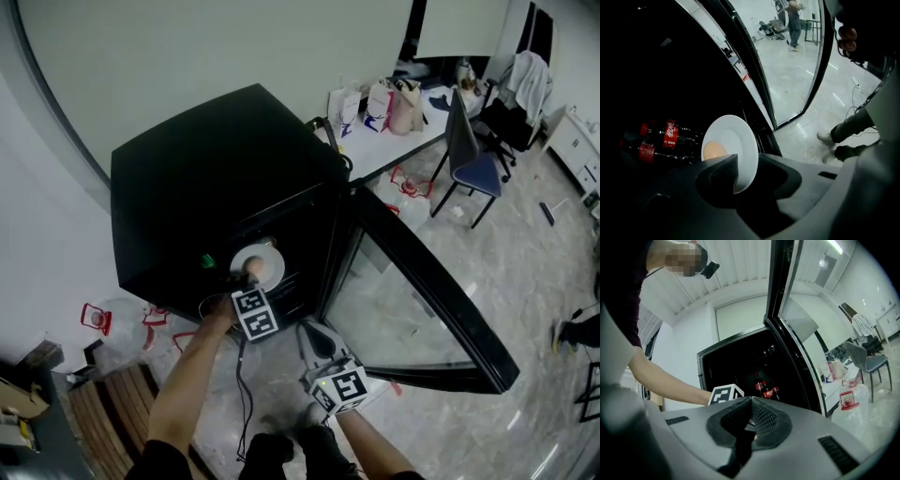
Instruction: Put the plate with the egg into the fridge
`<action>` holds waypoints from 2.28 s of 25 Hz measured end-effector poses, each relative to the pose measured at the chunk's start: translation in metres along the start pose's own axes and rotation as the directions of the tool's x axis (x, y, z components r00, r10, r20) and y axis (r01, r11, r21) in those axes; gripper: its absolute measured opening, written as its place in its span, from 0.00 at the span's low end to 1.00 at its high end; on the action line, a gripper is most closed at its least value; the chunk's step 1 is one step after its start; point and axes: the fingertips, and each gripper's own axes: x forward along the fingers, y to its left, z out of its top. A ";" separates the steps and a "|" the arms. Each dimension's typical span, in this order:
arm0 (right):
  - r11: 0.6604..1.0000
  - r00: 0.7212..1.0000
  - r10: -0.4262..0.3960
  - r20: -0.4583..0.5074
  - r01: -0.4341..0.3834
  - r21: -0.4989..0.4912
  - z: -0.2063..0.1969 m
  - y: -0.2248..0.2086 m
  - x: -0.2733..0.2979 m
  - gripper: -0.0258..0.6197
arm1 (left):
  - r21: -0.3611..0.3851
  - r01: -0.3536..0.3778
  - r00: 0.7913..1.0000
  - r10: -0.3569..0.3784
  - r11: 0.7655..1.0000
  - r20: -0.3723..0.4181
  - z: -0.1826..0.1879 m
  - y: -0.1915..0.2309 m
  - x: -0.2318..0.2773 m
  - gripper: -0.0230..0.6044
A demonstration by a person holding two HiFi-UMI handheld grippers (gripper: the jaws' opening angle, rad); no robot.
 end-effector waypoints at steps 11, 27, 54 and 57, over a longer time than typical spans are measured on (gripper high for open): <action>1.000 1.000 0.015 -0.012 -0.015 -0.010 0.000 0.003 -0.008 0.05 | -0.066 -0.034 0.999 0.036 0.997 0.032 0.003 -0.004 -0.015 0.25; 0.993 0.998 0.069 -0.001 -0.069 -0.092 0.125 0.081 -0.031 0.05 | -0.735 -0.036 0.687 0.551 0.677 0.473 0.036 -0.004 -0.314 0.05; 0.978 0.992 0.124 0.027 -0.117 -0.175 0.192 0.199 -0.047 0.05 | -0.802 0.115 0.491 0.668 0.586 0.558 -0.004 -0.029 -0.463 0.05; 0.977 0.991 0.128 0.025 -0.122 -0.177 0.190 0.203 -0.047 0.05 | -0.795 0.121 0.494 0.659 0.594 0.567 -0.003 -0.032 -0.462 0.05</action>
